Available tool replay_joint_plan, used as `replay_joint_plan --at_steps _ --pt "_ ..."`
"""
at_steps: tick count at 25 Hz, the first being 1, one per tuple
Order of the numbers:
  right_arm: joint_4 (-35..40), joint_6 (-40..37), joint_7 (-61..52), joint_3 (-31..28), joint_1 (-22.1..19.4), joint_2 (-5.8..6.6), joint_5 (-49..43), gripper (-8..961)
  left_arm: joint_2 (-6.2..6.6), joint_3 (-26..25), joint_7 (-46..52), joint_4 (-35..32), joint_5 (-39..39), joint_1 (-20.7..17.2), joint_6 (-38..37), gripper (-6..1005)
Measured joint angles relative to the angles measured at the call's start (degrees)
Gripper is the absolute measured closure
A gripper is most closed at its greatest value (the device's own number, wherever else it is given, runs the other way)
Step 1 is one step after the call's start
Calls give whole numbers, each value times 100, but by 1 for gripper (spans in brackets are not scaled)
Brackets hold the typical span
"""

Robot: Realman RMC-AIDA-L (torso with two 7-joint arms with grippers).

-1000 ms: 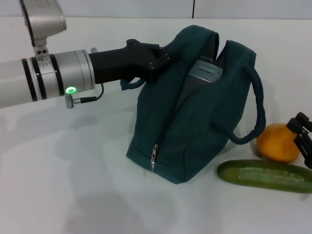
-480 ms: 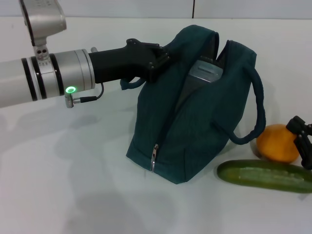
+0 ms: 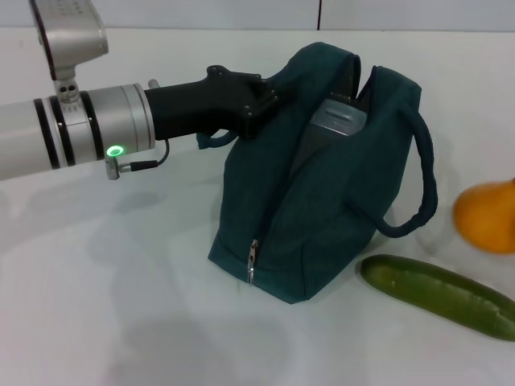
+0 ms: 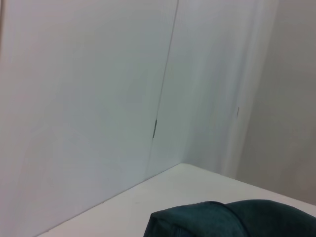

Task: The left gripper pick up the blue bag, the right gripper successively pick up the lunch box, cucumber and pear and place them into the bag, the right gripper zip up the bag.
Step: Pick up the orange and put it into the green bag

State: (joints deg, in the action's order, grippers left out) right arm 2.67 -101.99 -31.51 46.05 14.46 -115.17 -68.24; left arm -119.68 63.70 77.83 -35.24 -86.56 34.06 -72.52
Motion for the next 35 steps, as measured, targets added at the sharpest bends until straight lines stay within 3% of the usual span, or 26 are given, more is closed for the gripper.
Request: replay_joint_plan --at_steps 9,16,23,27,31,35 --pt "1480 -586 -2440 0 153 37 520 895 20 -61 -4 -279 2 -145 -404 952" --pt "1880 -495 -3703 87 1095 36 487 880 20 -59 35 -448 133 -245 -579 951" --pt "1888 179 -4037 694 2021 -10 406 865 24 -25 38 -453 87 -200 -571 951" --pt "1890 949 -4045 1407 2467 -37 405 857 25 -16 37 -451 62 -167 -563 951" --pt "1891 1408 -4011 1956 2622 -53 405 849 25 -16 22 -428 60 -124 -539 951" --pt "1923 1475 -3911 2172 2494 -79 406 840 24 -44 -6 -411 60 -111 -528 950"
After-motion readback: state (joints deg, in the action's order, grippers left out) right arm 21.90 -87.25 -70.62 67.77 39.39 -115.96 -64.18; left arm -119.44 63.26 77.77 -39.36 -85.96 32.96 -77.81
